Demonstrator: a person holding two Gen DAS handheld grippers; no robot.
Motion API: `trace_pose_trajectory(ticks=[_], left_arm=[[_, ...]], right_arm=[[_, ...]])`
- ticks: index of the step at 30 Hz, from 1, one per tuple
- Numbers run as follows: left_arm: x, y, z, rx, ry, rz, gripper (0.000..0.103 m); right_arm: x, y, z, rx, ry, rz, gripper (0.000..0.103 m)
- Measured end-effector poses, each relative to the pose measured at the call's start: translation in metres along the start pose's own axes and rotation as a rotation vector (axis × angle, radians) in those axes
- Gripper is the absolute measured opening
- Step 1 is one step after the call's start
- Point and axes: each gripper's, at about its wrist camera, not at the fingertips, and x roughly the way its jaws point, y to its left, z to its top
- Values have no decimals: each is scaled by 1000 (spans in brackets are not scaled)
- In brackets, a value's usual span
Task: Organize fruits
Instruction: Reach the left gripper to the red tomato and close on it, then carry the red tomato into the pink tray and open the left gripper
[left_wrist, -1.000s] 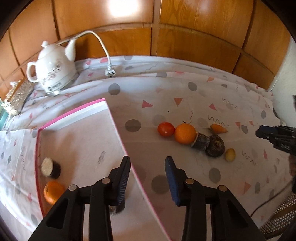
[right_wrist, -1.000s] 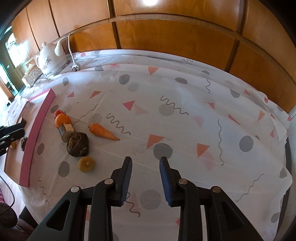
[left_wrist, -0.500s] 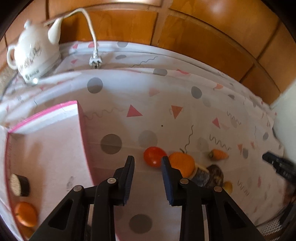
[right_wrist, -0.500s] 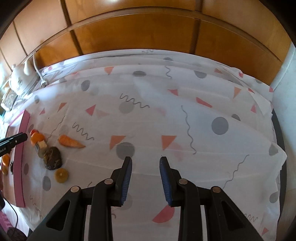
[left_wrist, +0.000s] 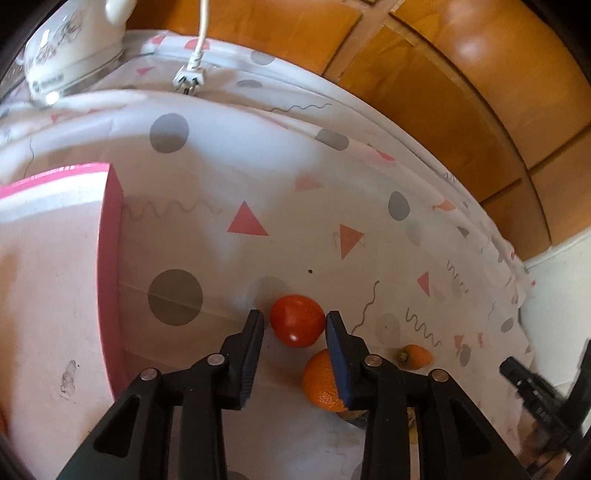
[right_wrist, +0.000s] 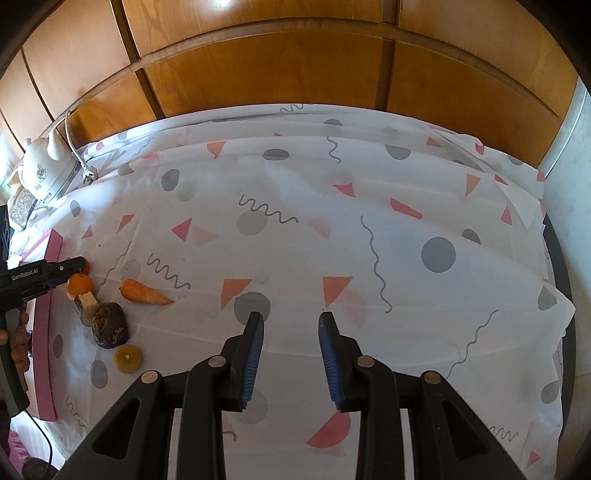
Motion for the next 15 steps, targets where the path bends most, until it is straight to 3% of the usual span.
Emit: trace_pose_trajectory(ticks=[15], left_arm=[[-34,7,-16,64,-58,19,29]], right_arm=[[9,-13,0,12,27,-77,31]])
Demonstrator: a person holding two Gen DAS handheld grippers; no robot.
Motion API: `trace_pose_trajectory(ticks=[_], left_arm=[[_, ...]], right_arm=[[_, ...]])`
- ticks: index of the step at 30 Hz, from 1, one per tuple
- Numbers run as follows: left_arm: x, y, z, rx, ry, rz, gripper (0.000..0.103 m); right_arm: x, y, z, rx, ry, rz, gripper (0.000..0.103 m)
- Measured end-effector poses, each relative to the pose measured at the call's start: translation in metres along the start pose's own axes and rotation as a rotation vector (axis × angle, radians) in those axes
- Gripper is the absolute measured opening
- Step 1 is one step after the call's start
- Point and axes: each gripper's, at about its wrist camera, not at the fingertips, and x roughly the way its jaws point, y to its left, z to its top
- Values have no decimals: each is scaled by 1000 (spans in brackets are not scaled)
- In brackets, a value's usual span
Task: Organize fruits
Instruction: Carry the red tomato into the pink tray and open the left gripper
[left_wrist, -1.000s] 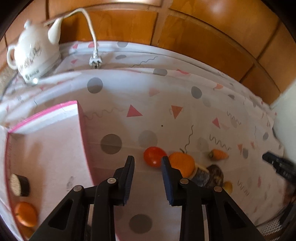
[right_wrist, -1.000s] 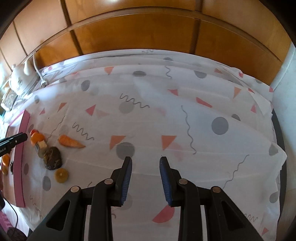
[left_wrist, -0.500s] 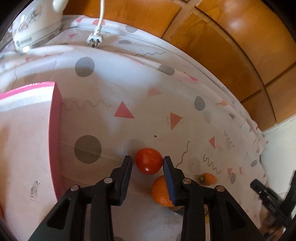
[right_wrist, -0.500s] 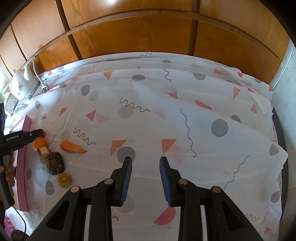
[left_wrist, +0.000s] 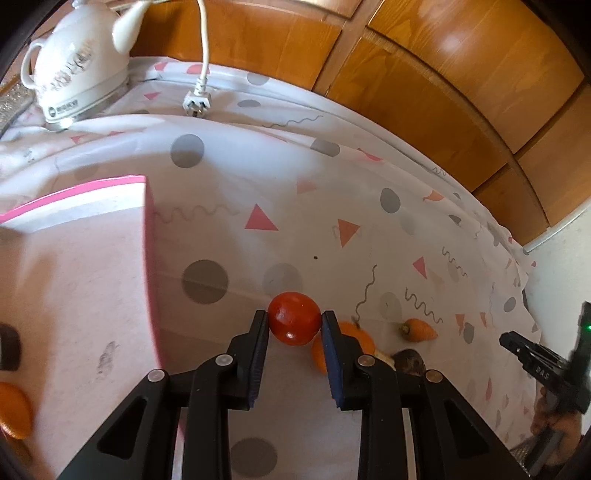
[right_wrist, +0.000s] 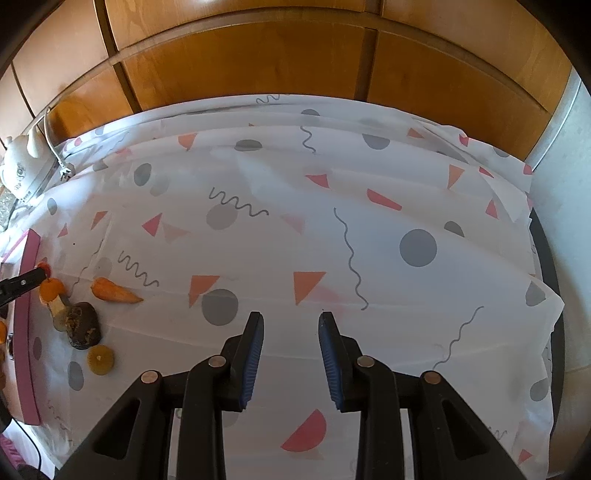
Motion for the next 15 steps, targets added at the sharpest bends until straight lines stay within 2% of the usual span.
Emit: trace_pose_trajectory(ticks=[8,15], left_arm=[[-44,12,-8,24,-79,41,29],[-79,65,-15,-75,-147,126,29]], right_arm=[[1,-1,0,2,0,-11,31],[-1,-1,-2,-1,-3,-14,31]])
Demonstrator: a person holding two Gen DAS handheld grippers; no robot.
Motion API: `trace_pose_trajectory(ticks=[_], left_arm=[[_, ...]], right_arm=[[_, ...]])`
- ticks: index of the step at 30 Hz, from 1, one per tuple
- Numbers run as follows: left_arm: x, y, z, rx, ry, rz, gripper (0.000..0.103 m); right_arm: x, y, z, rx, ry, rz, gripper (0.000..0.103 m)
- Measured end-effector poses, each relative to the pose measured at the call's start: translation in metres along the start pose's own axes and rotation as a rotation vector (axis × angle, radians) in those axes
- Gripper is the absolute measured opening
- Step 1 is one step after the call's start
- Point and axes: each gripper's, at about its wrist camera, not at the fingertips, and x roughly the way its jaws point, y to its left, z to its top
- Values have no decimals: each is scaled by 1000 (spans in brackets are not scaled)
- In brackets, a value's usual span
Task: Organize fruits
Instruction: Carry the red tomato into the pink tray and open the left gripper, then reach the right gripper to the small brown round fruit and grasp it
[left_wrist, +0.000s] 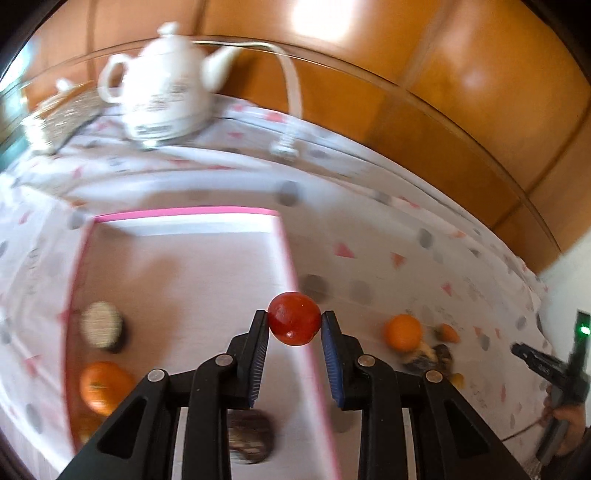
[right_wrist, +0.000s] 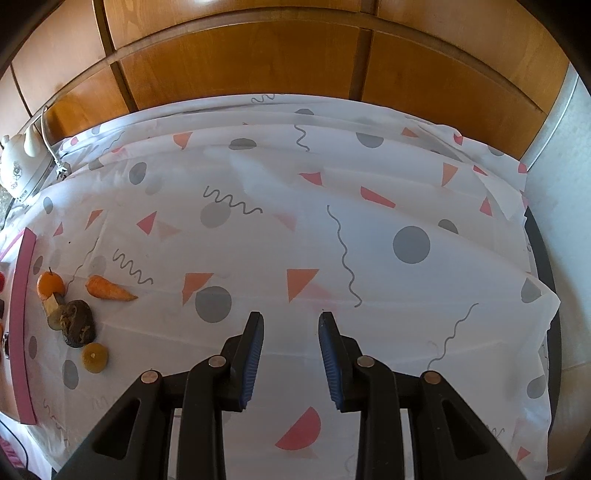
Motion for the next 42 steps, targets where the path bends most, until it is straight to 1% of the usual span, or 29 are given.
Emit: trace_pose_trajectory(ticks=[5,9,18,21,26,28,30,33,36,40,42], left_arm=[[-5,46,-3,-78,-10,78,29],[-6,62,-12,-82,-3,122,29],[-11,58,-36,4,-40,197,30],[-14,52,-46,36,-52,223,30],[-19,53,-59,11,-54,216,30],[-23,52,-64,7,-57,216,33],[-26,50,-68,8,-63,222,41],[-33,49,-72,15,-76,231,43],[-38,49,-75,16,-84,240,44],[-46,48,-79,17,-93,240,46],[-50,46,-82,25,-101,243,49]], right_arm=[[-1,1,-2,-6,-2,0,31],[-2,3,-2,-10,-4,1,31],[2,4,-3,-13,2,-9,31],[-1,5,-3,-11,-14,8,31],[-3,14,-4,-50,-35,35,31],[-5,20,-4,-69,-46,71,31],[-10,29,-5,-103,-72,119,31],[-17,53,-10,-204,-104,198,31],[-19,75,-16,-286,-106,254,31],[-21,96,-25,-359,-103,308,31],[-21,104,-29,-386,-101,331,31]])
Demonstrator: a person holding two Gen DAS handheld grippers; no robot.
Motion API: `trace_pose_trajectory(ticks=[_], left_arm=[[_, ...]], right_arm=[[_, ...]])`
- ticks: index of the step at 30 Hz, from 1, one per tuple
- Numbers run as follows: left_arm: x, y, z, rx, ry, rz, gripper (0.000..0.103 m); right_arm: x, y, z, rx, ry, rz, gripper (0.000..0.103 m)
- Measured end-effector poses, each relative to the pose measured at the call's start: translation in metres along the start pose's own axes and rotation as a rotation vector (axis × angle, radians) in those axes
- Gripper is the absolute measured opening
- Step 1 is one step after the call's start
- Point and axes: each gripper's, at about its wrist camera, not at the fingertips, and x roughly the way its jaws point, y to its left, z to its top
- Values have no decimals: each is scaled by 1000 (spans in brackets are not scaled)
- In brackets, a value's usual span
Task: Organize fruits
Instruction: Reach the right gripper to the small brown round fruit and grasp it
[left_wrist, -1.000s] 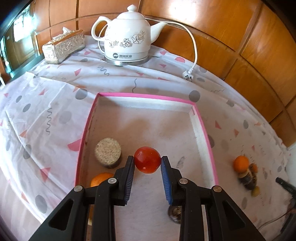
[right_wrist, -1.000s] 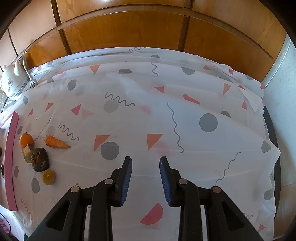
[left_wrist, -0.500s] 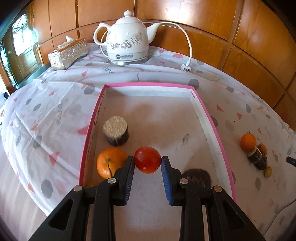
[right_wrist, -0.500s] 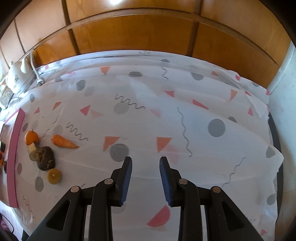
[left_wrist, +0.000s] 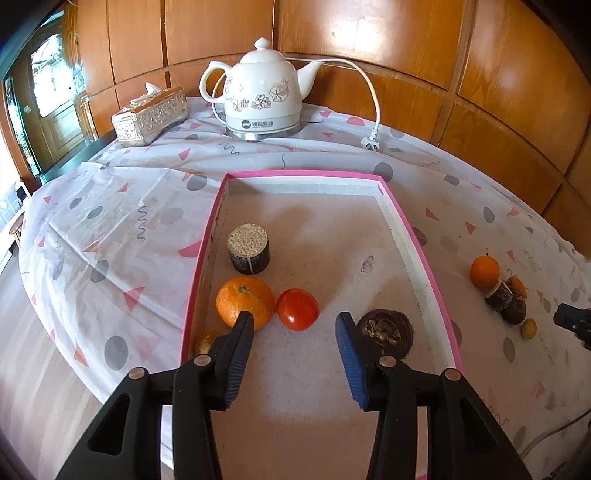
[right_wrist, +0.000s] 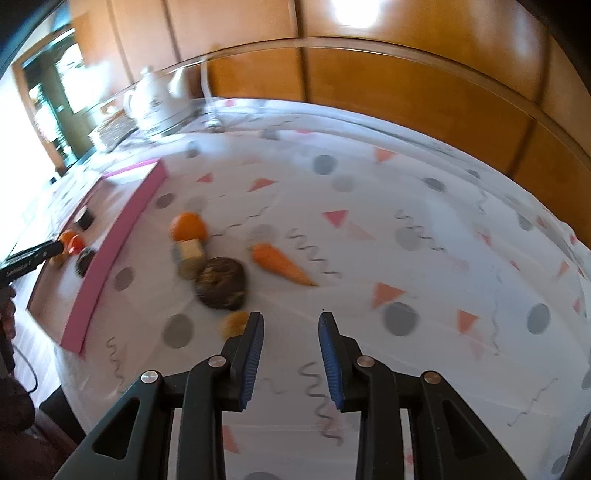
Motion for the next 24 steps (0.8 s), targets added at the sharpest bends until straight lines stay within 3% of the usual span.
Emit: trace_pose_trajectory(ticks=[8,11,19,21,22,24], left_arm=[[-17,-13,-9,51,-33,-10,57],[-23,-20,-14,78,-50,-18,65],[-33,-30,-19,111,-63,-30,70],[-34,-30,-20,107,-64,-26,70],[-34,-30,-20,103,-65,-25,70],[-37,-29,-19,91,-70,-19,71]], right_arm=[[12,21,-3,-49,33,56,37],[19,25,-5,-68,54,48,40],[44,36,-7,-112,107,22,42],[45,37,-7,-122,103,16,41],[45,37,-7,-125,101,16,34],[45,39,-8,-136,100,14,30]])
